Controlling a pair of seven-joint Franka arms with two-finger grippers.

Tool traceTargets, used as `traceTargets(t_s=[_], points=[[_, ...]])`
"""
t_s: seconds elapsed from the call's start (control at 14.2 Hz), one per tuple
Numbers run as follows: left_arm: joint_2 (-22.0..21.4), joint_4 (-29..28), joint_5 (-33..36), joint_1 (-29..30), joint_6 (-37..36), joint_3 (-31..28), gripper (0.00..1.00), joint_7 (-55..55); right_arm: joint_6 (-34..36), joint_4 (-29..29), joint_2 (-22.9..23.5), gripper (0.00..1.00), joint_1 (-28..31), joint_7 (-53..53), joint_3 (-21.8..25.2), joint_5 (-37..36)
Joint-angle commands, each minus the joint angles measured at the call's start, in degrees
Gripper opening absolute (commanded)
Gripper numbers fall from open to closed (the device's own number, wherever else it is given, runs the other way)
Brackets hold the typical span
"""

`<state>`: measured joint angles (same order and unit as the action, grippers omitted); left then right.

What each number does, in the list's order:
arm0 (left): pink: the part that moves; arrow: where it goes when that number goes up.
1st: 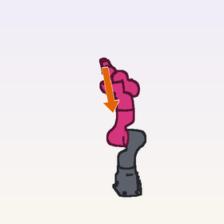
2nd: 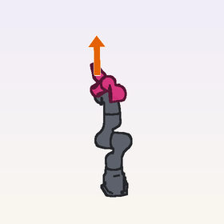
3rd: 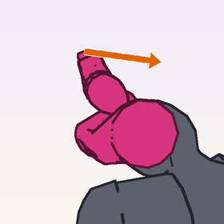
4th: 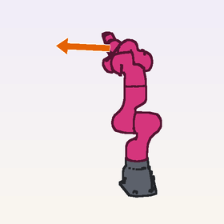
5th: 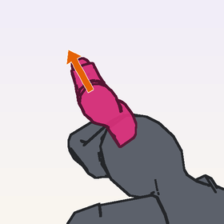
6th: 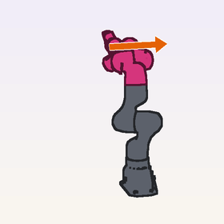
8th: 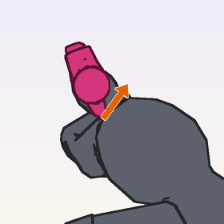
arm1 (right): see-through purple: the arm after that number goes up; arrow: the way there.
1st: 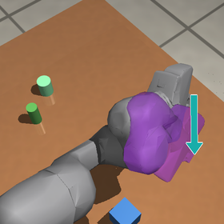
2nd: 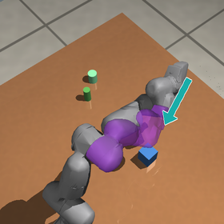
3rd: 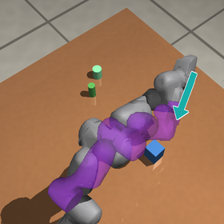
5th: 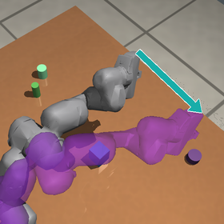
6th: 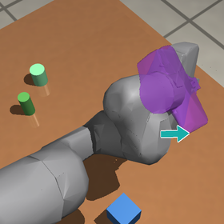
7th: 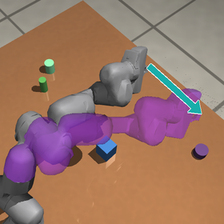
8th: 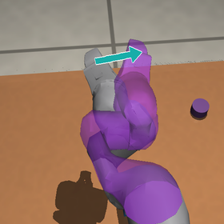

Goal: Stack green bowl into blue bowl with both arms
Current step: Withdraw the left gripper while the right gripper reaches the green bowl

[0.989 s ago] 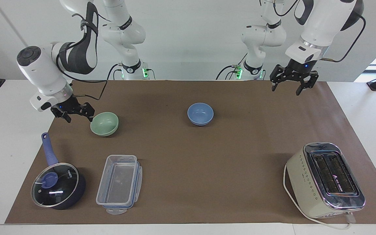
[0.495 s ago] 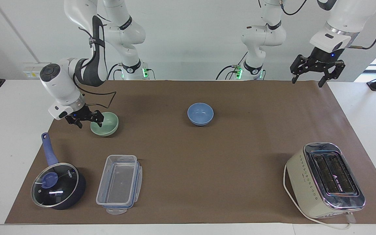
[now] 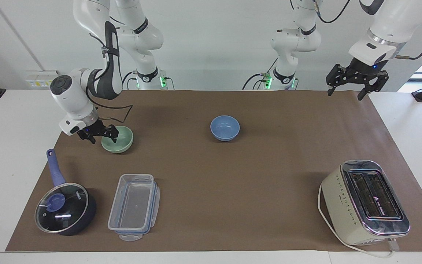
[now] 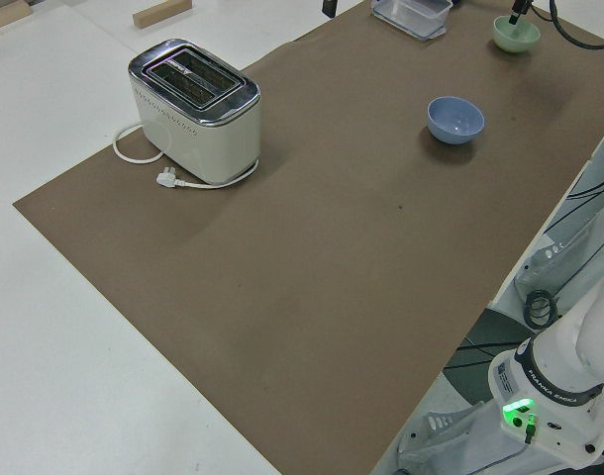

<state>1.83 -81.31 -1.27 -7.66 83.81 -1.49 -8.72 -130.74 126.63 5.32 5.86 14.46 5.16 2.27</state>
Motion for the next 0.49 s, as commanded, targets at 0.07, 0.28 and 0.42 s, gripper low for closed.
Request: traceTargets(t_s=[0.07,0.28,0.42], points=[[-2.62,-2.88,0.40,0.54,-1.55,0.44,1.00,-0.60,-2.32,0.99,0.48,0.69,0.91,0.92,-0.32,1.24],[-2.89,-3.15,0.40,0.71,-1.11,0.53,1.00,-0.60,-2.33,0.90,0.66,0.54,0.91,1.53,-0.32,1.24],[-2.71,-3.06,0.40,0.72,-0.67,0.44,1.00,-0.69,-2.33,0.82,0.66,0.31,0.82,1.79,-0.32,1.16]])
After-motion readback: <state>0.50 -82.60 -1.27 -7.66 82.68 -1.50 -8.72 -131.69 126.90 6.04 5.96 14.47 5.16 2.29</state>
